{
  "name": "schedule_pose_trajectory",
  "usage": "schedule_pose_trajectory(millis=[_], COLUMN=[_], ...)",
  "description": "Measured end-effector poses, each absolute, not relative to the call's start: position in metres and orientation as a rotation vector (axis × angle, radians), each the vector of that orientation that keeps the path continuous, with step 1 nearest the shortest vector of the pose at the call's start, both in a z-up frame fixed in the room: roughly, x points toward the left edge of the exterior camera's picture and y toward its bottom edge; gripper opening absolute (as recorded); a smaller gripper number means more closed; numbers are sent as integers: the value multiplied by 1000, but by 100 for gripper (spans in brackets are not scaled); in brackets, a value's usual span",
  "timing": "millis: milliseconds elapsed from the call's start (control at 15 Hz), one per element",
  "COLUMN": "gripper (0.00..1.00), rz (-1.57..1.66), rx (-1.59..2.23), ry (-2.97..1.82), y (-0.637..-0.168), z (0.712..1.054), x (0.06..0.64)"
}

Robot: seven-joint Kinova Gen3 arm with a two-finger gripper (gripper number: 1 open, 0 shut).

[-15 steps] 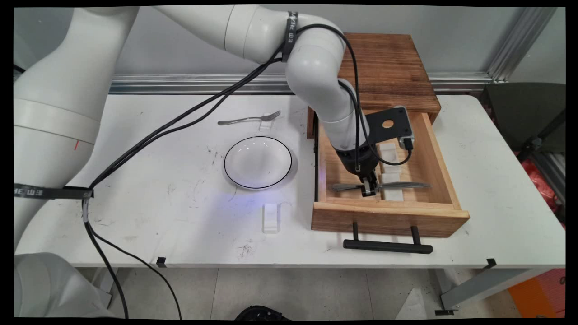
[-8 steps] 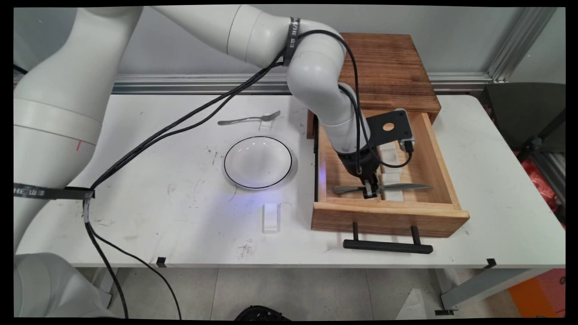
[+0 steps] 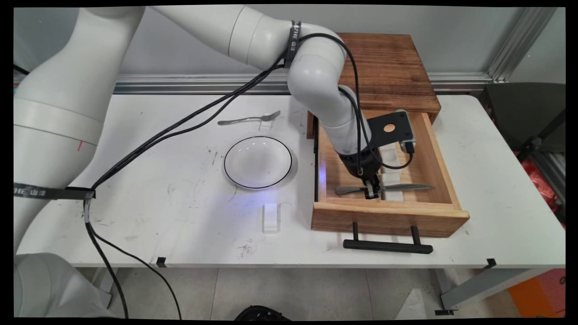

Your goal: Place the picked object into the drawer

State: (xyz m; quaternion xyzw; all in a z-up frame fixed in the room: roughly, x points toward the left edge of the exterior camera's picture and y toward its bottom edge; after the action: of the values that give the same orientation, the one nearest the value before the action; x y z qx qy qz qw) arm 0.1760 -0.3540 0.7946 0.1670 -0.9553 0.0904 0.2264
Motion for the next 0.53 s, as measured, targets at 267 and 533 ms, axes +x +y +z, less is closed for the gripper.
schedule_pose_trajectory(millis=[267, 533], gripper=[100, 100], rz=[251, 259], rx=[461, 463], ry=[-2629, -2623], y=[-355, -356], z=[794, 795], x=[176, 177])
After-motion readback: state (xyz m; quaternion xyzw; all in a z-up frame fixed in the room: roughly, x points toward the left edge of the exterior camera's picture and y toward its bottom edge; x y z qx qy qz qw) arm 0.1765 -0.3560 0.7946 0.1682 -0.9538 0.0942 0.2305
